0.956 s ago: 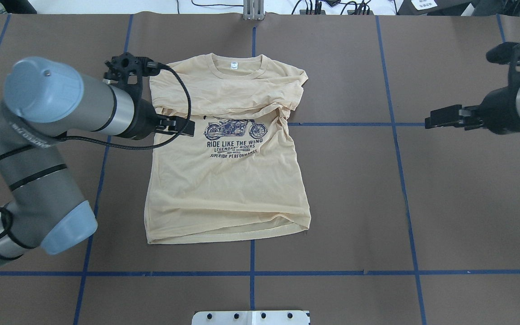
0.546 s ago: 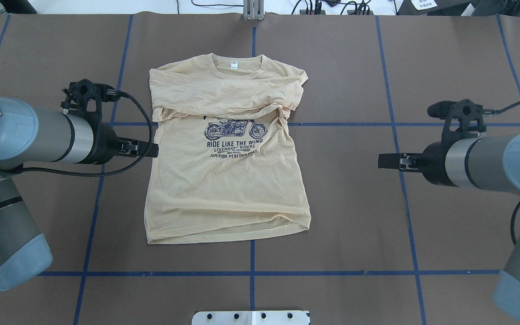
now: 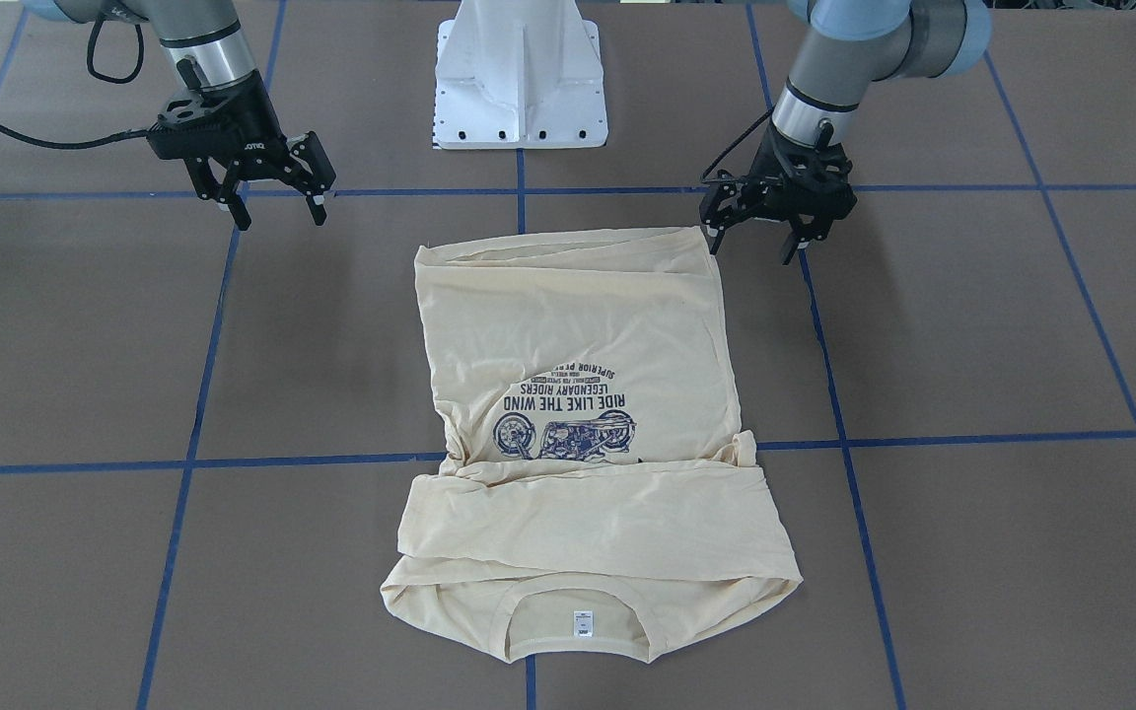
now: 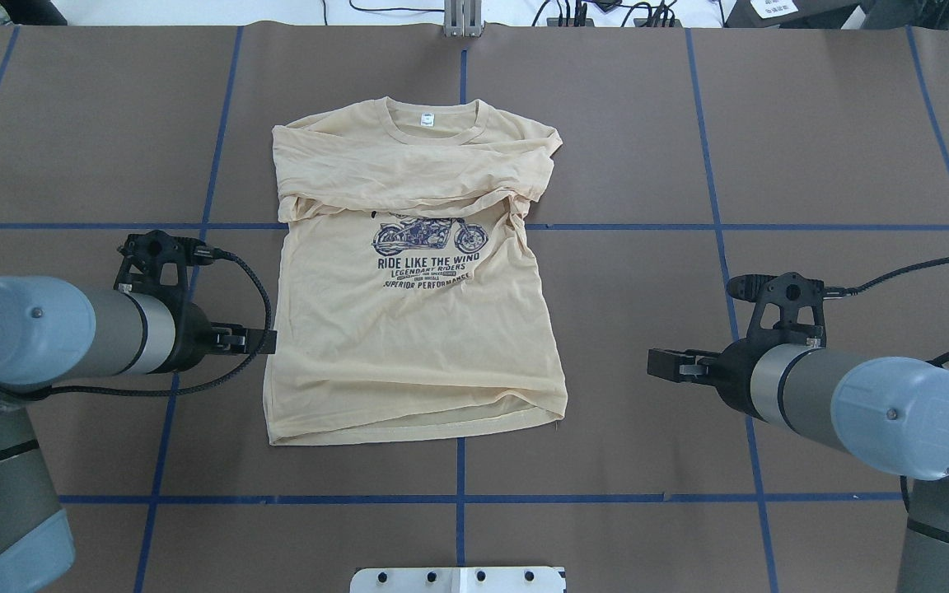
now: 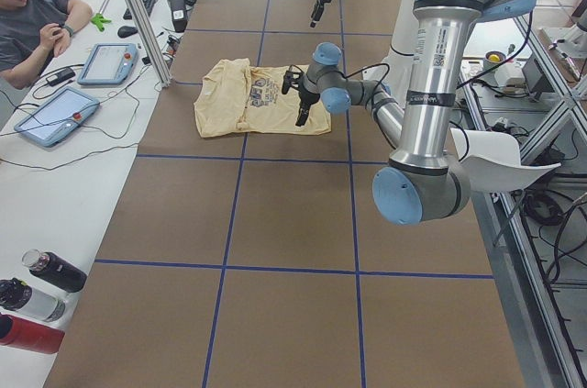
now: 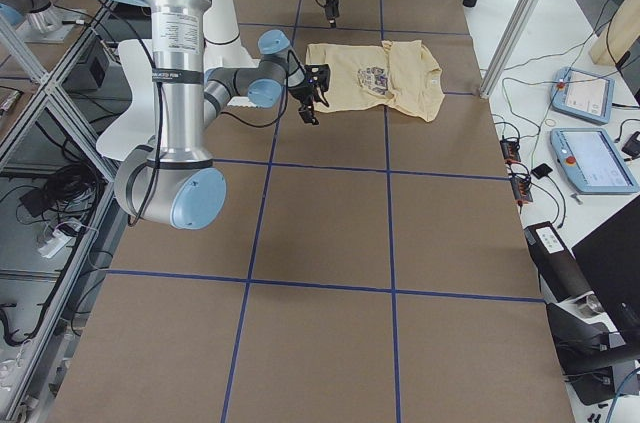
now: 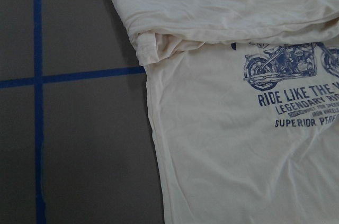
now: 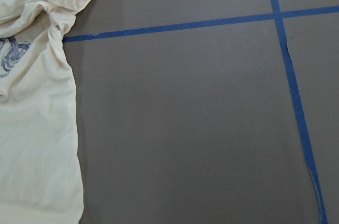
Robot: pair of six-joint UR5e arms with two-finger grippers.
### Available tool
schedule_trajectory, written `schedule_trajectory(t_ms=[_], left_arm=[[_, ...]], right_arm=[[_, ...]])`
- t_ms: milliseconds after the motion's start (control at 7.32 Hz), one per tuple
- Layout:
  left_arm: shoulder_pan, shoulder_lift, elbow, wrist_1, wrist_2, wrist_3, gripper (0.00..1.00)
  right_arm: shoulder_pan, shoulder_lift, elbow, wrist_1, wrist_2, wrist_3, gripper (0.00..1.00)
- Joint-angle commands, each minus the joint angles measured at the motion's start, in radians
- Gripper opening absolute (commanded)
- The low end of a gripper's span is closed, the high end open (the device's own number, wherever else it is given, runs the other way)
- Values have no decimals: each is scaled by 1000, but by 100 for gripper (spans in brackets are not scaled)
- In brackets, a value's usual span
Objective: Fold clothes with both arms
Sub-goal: 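Lower both grippers toward the hem corners nearest the robot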
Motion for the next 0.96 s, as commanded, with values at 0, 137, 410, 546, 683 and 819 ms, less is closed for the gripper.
schedule_trajectory(t_ms=[0, 137, 410, 546, 683, 819], left_arm=[[77, 6, 20, -1, 48, -87, 81], [85, 4, 33, -2, 48, -100, 77], [119, 1, 41, -1, 50, -124, 60], [143, 0, 49, -1, 50, -141, 56], [168, -6, 53, 1, 51, -161, 54], [185, -6, 56, 1, 51, -169, 51]], right_arm=[[-7, -5, -1, -5, -14, 4, 100], [-7, -5, -3, -6, -20, 4, 100], [-8, -5, -3, -6, -22, 4, 100], [-8, -4, -3, -6, -22, 4, 100], [-8, -4, -3, -6, -22, 4, 100], [-8, -4, -3, -5, -22, 4, 100]])
